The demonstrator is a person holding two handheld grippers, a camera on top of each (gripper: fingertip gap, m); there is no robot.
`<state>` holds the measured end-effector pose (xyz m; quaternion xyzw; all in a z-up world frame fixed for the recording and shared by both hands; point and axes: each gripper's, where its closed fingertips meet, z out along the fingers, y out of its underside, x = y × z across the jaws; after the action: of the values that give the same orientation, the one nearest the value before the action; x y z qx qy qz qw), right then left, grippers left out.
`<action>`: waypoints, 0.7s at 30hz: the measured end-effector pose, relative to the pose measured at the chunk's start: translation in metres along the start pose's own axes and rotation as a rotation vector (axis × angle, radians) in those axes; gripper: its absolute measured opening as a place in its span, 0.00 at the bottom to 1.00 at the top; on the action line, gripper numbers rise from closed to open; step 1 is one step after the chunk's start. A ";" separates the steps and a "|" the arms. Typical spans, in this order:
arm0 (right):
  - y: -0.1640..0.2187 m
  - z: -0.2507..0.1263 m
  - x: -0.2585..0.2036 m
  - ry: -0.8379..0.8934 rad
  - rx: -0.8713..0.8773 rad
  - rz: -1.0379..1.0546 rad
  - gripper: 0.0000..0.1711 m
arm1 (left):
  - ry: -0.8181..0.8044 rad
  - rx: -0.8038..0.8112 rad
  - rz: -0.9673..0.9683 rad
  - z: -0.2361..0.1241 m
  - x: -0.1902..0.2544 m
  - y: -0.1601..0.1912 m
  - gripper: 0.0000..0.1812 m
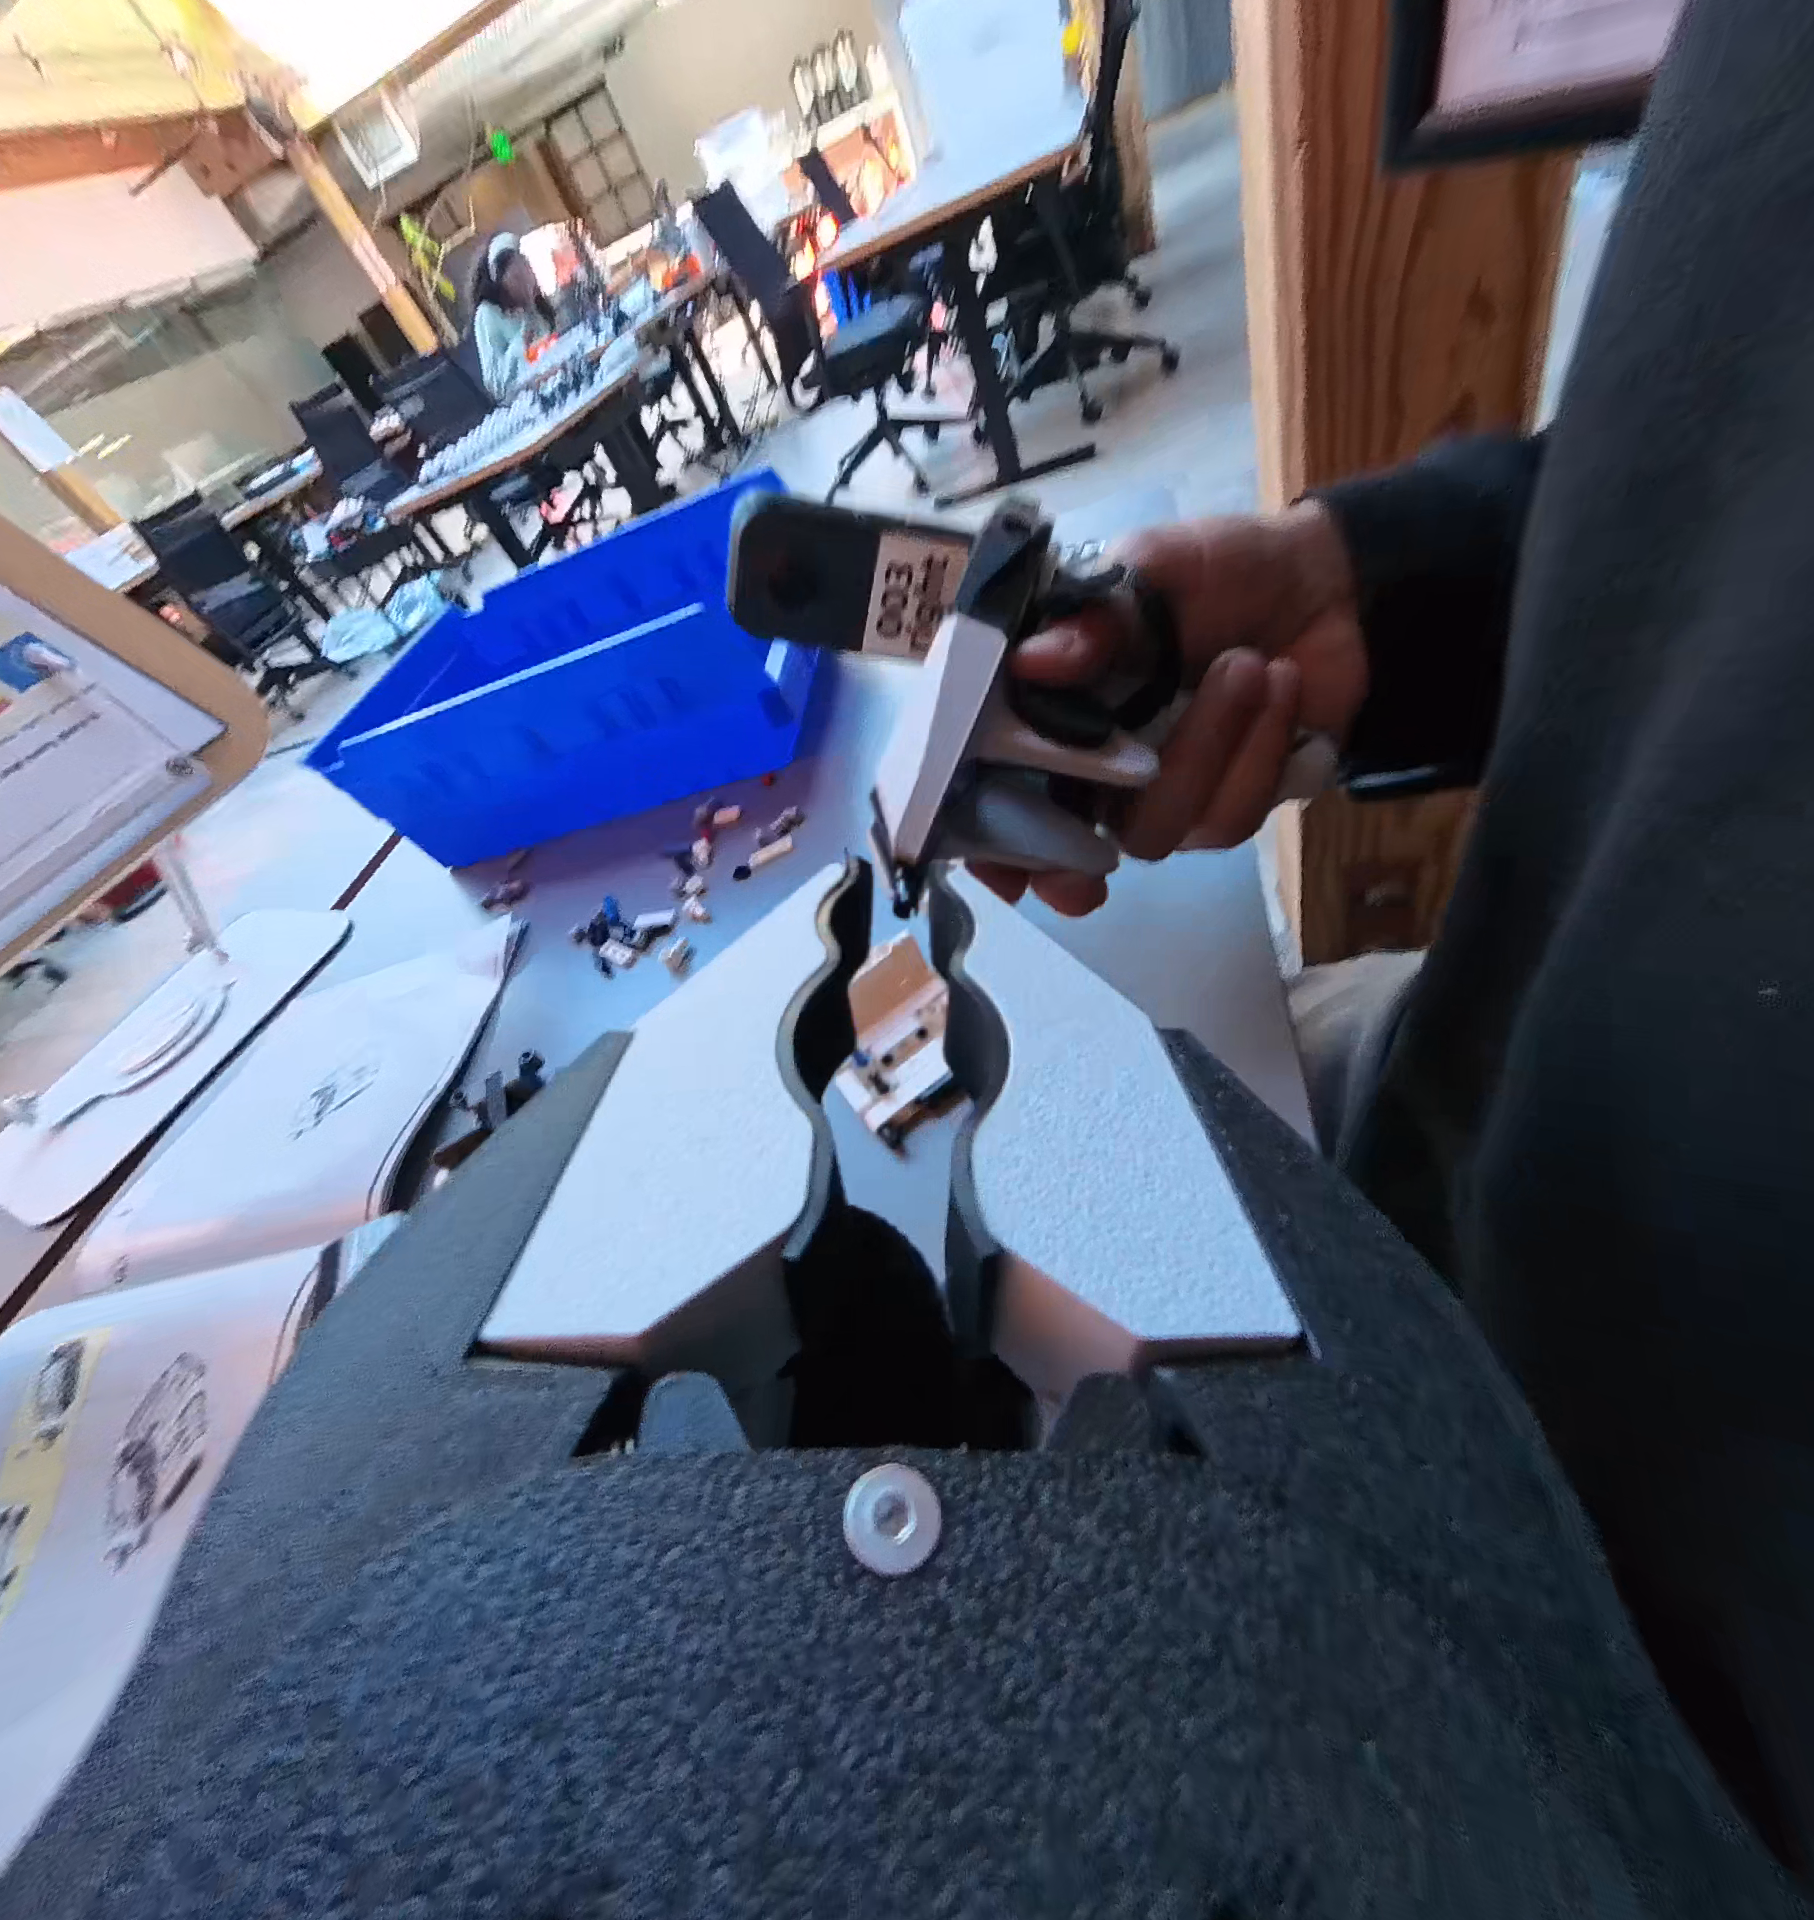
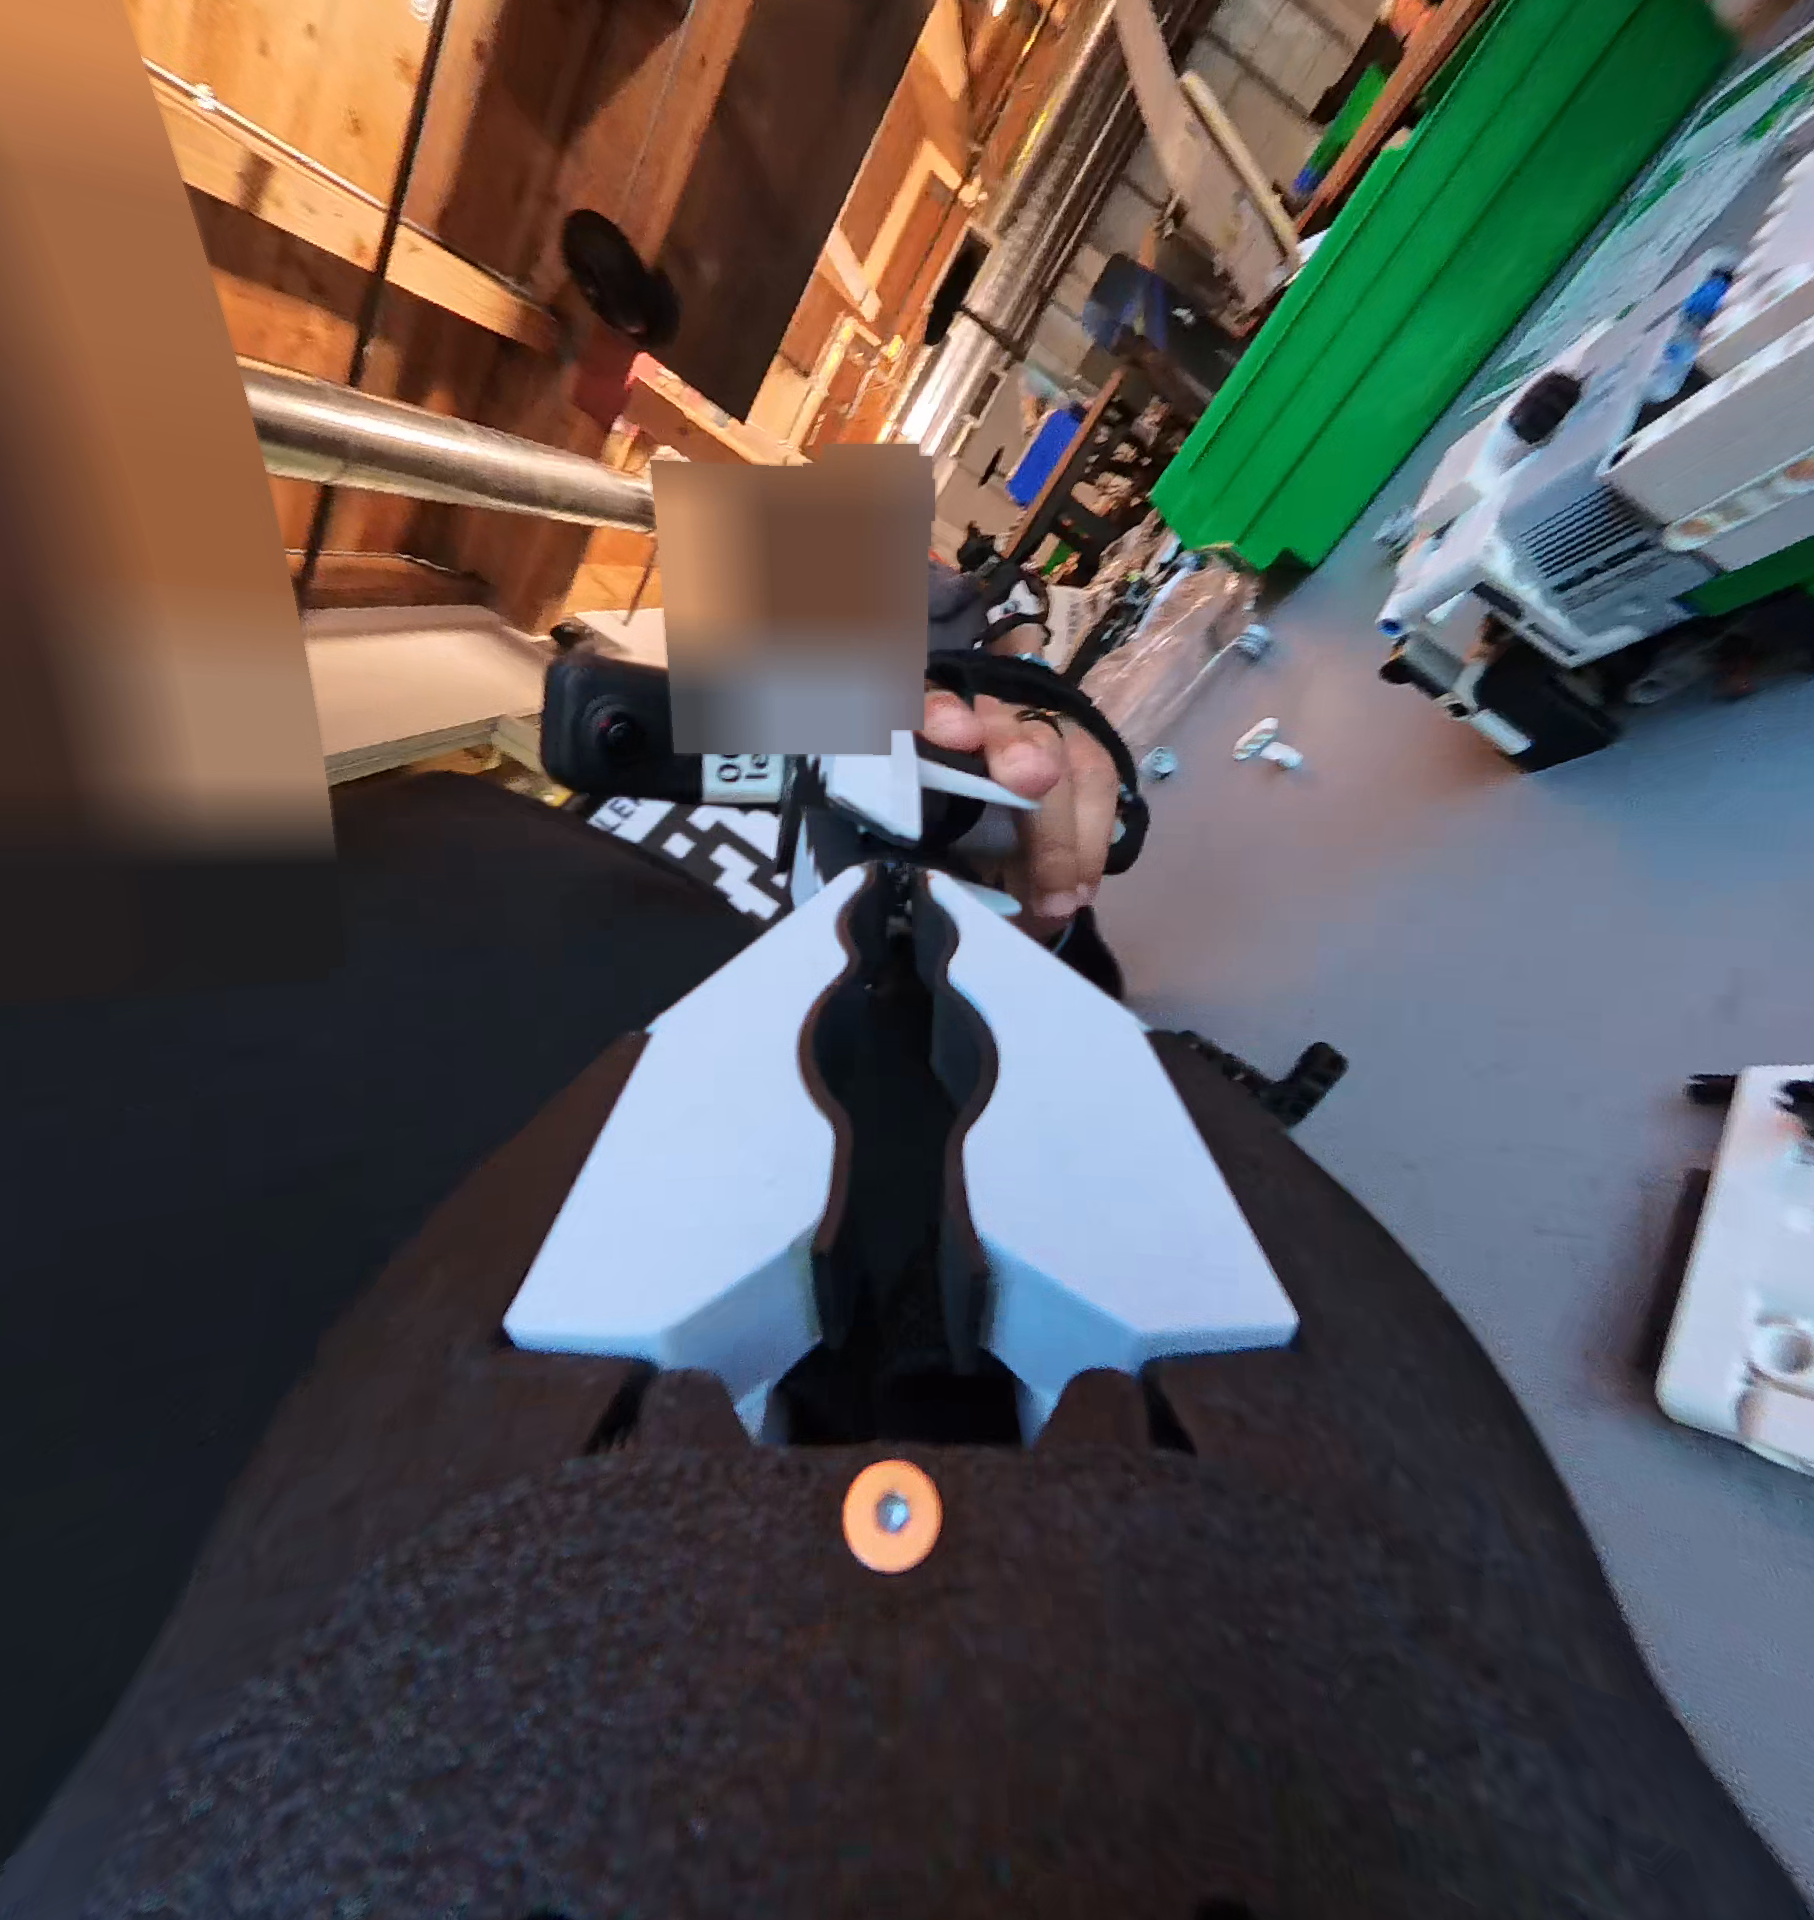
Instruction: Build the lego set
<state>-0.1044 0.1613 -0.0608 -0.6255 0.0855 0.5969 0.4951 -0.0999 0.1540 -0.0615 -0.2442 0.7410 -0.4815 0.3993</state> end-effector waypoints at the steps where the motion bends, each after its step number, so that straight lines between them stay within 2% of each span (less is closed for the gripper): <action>1: 0.000 0.002 -0.003 -0.025 0.000 0.011 0.02 | 0.016 0.037 -0.013 -0.003 0.001 -0.006 0.03; 4: 0.001 0.005 -0.009 -0.093 0.002 0.042 0.02 | 0.049 0.076 -0.040 -0.008 0.002 -0.011 0.00; 9: 0.001 0.008 -0.012 -0.157 0.006 0.090 0.02 | 0.040 0.069 -0.020 -0.011 0.002 -0.011 0.04; 21: 0.002 0.012 -0.011 -0.173 0.010 0.100 0.02 | 0.029 0.048 -0.012 -0.011 0.003 -0.005 0.02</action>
<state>-0.1166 0.1637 -0.0503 -0.5643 0.0763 0.6721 0.4733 -0.1105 0.1556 -0.0553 -0.2318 0.7336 -0.5050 0.3913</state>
